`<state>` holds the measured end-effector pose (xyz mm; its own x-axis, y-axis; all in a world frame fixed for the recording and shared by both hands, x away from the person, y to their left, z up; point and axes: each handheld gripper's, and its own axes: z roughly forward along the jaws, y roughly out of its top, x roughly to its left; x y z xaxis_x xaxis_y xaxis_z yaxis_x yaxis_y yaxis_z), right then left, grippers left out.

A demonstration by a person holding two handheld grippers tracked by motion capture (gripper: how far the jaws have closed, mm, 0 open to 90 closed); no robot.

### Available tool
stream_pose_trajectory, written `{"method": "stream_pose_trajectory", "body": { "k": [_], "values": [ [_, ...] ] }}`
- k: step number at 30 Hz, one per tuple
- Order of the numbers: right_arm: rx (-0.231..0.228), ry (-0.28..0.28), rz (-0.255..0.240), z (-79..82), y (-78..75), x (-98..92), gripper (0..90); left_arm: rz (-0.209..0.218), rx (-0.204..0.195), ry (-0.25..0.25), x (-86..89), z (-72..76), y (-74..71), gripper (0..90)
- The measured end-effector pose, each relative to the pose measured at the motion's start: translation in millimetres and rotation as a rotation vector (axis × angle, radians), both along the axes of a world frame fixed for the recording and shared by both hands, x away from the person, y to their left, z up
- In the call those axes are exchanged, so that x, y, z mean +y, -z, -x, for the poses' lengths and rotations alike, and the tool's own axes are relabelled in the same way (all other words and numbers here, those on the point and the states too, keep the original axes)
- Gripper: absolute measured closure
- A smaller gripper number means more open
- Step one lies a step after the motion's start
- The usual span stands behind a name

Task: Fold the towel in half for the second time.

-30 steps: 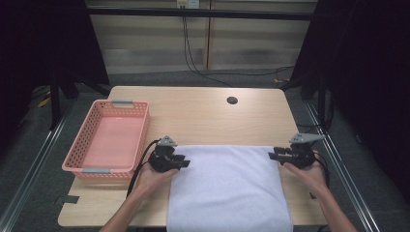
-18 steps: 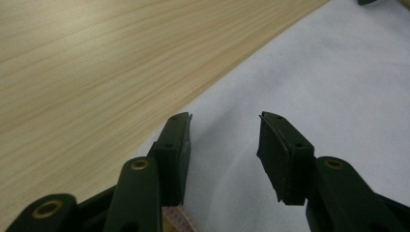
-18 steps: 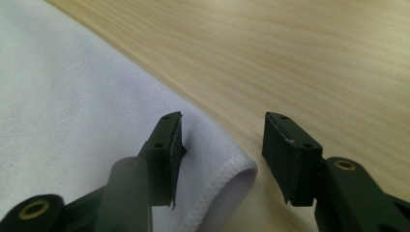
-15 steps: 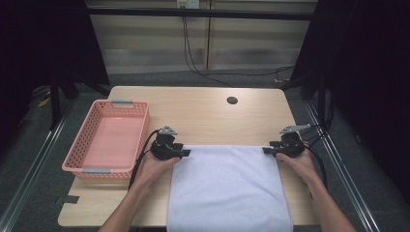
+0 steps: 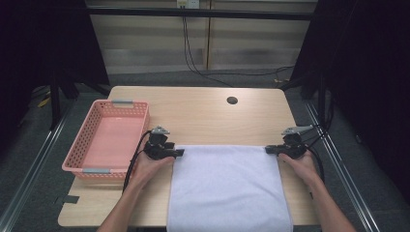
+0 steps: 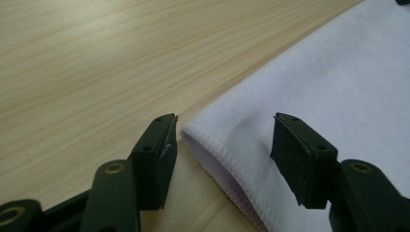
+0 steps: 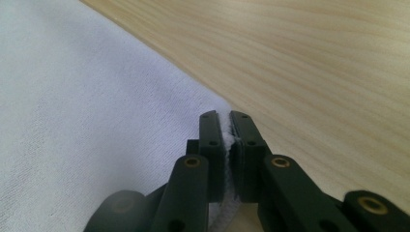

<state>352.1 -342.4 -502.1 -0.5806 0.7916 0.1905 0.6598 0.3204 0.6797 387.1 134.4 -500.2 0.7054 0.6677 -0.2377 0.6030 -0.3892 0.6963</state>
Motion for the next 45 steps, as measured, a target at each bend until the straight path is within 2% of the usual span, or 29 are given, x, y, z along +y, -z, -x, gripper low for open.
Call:
{"method": "stream_pose_trajectory", "body": {
  "k": [1,4,5,6,8,10,14,18,21,22,24,25,26,28,31,33,34,35,36,37,38,39,43,45],
  "values": [
    [-0.001,0.001,-0.001,0.1,-0.1,0.1,84.9,-0.006,0.013,0.009,-0.2,-1.1,1.5,44.9],
    [-0.003,0.005,-0.002,0.3,-0.5,-0.5,84.9,-0.007,0.013,0.021,1.0,-1.4,1.4,54.8],
    [-0.005,0.007,-0.004,0.1,-0.7,-0.8,85.0,-0.005,0.024,0.067,0.7,-0.7,1.5,64.7],
    [-0.002,0.009,-0.011,0.3,-1.1,-0.8,85.1,0.002,0.04,0.075,-0.1,-0.6,1.8,71.7],
    [-0.003,0.006,-0.021,0.0,-2.0,-1.7,85.4,-0.002,0.037,0.077,-3.7,0.1,1.1,79.0],
    [-0.011,0.011,-0.032,0.6,-5.9,-4.0,85.7,0.028,0.011,0.071,-4.6,0.4,-4.3,83.6],
    [-0.047,0.031,-0.102,1.6,-19.9,-15.0,86.1,0.104,-0.022,0.056,-5.2,-3.9,-23.4,85.3],
    [-0.086,0.048,-0.126,-2.0,-35.3,-22.0,86.2,0.138,-0.071,0.044,-9.2,-11.2,-43.5,85.3],
    [-0.116,0.073,-0.141,-11.7,-48.4,-26.7,86.3,0.154,-0.097,0.029,-11.3,-24.0,-56.7,85.3],
    [-0.125,0.078,-0.148,-14.8,-51.4,-27.7,86.4,0.173,-0.101,0.015,-12.2,-29.1,-59.6,85.3],
    [-0.147,0.102,-0.154,-24.2,-60.1,-30.3,86.4,0.175,-0.118,0.007,-14.4,-38.9,-65.9,85.3],
    [-0.147,0.102,-0.154,-24.2,-60.1,-30.3,86.4,0.175,-0.118,0.007,-14.4,-38.9,-65.9,85.3],
    [-0.167,0.115,-0.161,-32.7,-67.2,-32.0,86.5,0.184,-0.135,-0.01,-16.7,-48.0,-73.2,85.2],
    [-0.181,0.122,-0.166,-39.4,-73.9,-32.9,86.5,0.191,-0.149,-0.026,-17.5,-55.8,-81.6,85.2],
    [-0.195,0.136,-0.174,-45.4,-85.1,-34.4,86.6,0.194,-0.166,-0.036,-17.0,-57.6,-89.6,85.2],
    [-0.223,0.128,-0.216,-41.1,-90.8,-34.4,86.7,0.192,-0.188,-0.007,-15.5,-48.2,-95.1,85.2],
    [-0.229,0.112,-0.224,-36.9,-92.5,-33.8,86.7,0.207,-0.192,0.004,-13.5,-43.4,-95.4,85.2],
    [-0.239,0.096,-0.209,-31.4,-94.1,-32.7,86.7,0.21,-0.199,0.009,-11.1,-38.0,-95.6,85.2],
    [-0.24,0.083,-0.211,-23.8,-95.9,-32.3,86.7,0.212,-0.206,0.017,-8.7,-31.8,-95.7,85.1],
    [-0.249,0.066,-0.215,-15.6,-97.5,-32.7,86.7,0.212,-0.206,0.017,-8.7,-31.8,-95.7,85.1],
    [-0.261,0.047,-0.231,-3.1,-100.0,-33.5,86.7,0.23,-0.213,0.03,-3.2,-18.5,-95.2,85.1],
    [-0.26,0.039,-0.237,4.5,-101.5,-34.2,86.8,0.235,-0.22,0.039,-0.6,-11.5,-95.1,85.0],
    [-0.264,-0.007,-0.236,41.9,-105.5,-34.3,86.7,0.269,-0.228,0.069,7.9,20.2,-92.7,85.1],
    [-0.263,-0.039,-0.233,58.6,-104.5,-31.0,86.7,0.268,-0.225,0.078,8.8,25.5,-91.9,85.1]
  ]
}}
